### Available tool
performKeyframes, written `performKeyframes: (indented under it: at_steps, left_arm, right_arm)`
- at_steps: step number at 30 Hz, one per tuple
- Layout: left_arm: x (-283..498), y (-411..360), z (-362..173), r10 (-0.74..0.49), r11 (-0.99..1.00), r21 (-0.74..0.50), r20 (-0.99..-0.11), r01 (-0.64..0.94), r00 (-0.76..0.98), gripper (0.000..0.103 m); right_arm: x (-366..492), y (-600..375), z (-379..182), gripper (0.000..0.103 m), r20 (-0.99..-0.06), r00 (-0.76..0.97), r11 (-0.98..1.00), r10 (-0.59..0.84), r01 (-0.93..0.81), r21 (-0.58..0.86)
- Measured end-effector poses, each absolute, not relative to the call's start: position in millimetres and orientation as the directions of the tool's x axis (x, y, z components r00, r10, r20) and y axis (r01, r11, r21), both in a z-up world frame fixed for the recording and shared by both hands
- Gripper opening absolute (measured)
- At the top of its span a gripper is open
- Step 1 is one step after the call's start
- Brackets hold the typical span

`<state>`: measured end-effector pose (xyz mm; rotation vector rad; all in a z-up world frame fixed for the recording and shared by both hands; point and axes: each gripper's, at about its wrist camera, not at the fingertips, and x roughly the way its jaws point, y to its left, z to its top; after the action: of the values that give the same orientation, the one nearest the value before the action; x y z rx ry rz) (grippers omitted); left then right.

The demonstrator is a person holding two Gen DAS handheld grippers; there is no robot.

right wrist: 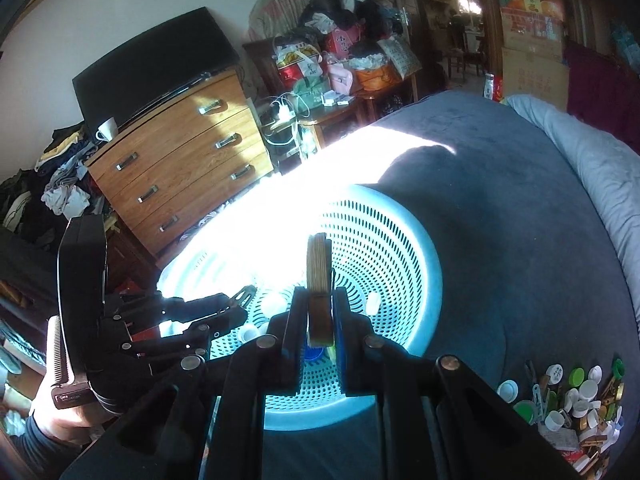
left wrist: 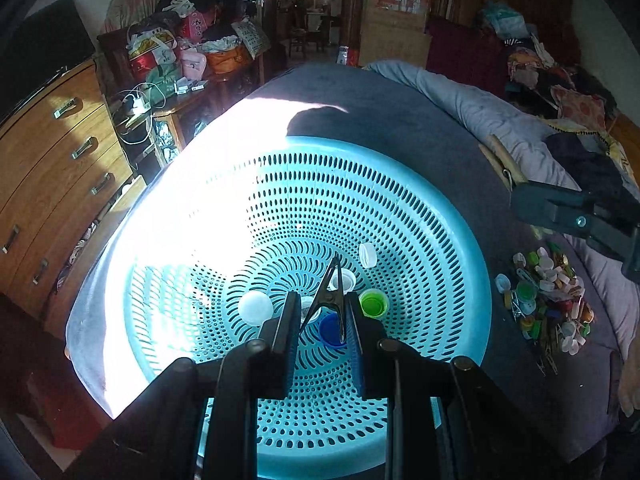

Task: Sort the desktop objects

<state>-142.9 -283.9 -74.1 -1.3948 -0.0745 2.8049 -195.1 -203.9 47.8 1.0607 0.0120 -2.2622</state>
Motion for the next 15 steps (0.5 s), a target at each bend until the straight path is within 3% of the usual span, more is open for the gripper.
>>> performKeyframes:
  at_steps: [15]
  left_arm:
    - [-143.4, -281.2, -74.4, 0.032, -0.999, -0.043, -0.797, 0.004, -0.604, 0.023]
  right_arm:
    - [-201.1, -208.6, 42.4, 0.012, -0.701, -0.459, -0.792, -0.547, 0.555, 0.254]
